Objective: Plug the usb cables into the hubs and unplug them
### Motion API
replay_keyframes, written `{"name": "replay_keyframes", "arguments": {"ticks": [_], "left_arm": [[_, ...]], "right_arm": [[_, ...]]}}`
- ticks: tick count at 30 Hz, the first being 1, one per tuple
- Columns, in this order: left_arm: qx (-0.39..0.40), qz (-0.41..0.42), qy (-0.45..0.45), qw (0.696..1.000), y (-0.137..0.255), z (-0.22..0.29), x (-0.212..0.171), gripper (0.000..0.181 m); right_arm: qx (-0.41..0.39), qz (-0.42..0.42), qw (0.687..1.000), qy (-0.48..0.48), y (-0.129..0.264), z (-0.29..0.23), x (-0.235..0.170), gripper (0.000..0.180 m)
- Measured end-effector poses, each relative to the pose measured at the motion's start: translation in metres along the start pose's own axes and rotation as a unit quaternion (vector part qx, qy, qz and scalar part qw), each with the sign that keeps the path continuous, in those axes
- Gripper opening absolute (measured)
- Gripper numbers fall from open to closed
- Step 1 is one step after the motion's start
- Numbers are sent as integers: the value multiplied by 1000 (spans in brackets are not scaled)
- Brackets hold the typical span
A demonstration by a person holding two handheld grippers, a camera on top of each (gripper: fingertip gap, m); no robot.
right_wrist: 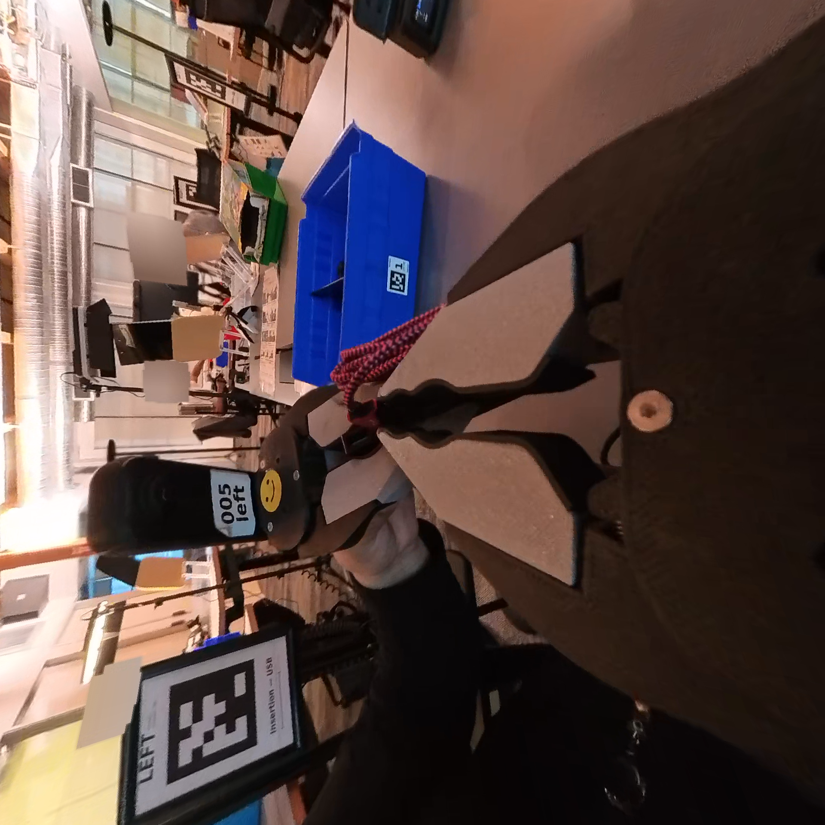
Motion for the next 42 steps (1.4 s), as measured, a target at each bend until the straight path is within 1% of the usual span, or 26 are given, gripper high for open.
{"name": "replay_keyframes", "arguments": {"ticks": [2, 4, 6, 11, 12, 13, 14, 15, 17, 20, 22, 24, 27, 31, 33, 35, 38, 39, 40, 42], "left_arm": [[6, 3, 6, 1000, 0, -1, 0, 9], [38, 13, 29, 999, -1, -9, 0, 8], [51, 18, 40, 998, -2, -14, -1, 8], [-1, 52, 88, 995, -2, -11, 6, 9], [-8, 49, 89, 995, -1, -10, 5, 8], [-9, 34, 79, 996, -2, -7, 0, 8], [1, 31, 66, 997, -3, -4, -6, 8], [9, 35, 51, 998, -4, -1, -9, 9], [18, 48, 29, 998, -1, 2, -5, 9], [48, 57, 0, 997, 11, -4, 10, 8], [70, 75, -17, 995, 23, -8, 18, 8], [71, 80, -18, 994, 34, -11, 21, 8], [83, 87, -8, 993, 52, -20, 24, 7], [78, 118, 11, 990, 73, -28, 29, 8], [68, 125, 22, 990, 77, -29, 29, 8], [62, 126, 24, 990, 77, -29, 30, 7], [57, 124, 14, 991, 75, -25, 31, 7], [54, 122, 12, 991, 73, -24, 32, 7], [50, 120, 11, 991, 71, -23, 32, 7], [40, 114, 8, 993, 67, -20, 31, 7]], "right_arm": [[-1, 11, 1000, -21, -1, 2, -1, 5], [-25, 37, 997, -56, -5, 7, -3, 4], [-45, 64, 993, -85, -7, 11, -6, 3], [-60, 107, 986, -112, -5, 8, -1, 3], [-68, 146, 979, -124, 0, 10, 3, 3], [-82, 215, 962, -144, 17, 17, 12, 3], [-78, 265, 946, -168, 38, 26, 21, 3], [-68, 285, 940, -173, 55, 31, 28, 3], [-56, 229, 960, -153, 67, 29, 34, 3], [-83, 166, 978, -94, 66, 12, 49, 3], [-93, 137, 984, -60, 63, 0, 61, 3], [-118, 107, 987, -28, 68, -11, 73, 2], [-147, 72, 987, 6, 96, -29, 95, 2], [-213, 10, 976, 47, 152, -56, 112, 3], [-239, -50, 969, 34, 177, -66, 105, 4], [-282, -95, 955, 4, 203, -68, 93, 3], [-342, -135, 927, -75, 238, -59, 70, 4], [-362, -146, 916, -96, 247, -54, 62, 0], [-376, -158, 906, -115, 254, -48, 54, 0], [-380, -187, 891, -163, 263, -36, 31, 0]]}}
Point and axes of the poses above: each gripper's, where its closed fingertips meet, y back along the fingers, x out of its top, z = x × y across the jaws, the point moved 6 cm from there along y, back along the fingers, and after that the axes turned 3 degrees about x, right-handed, at the moved point
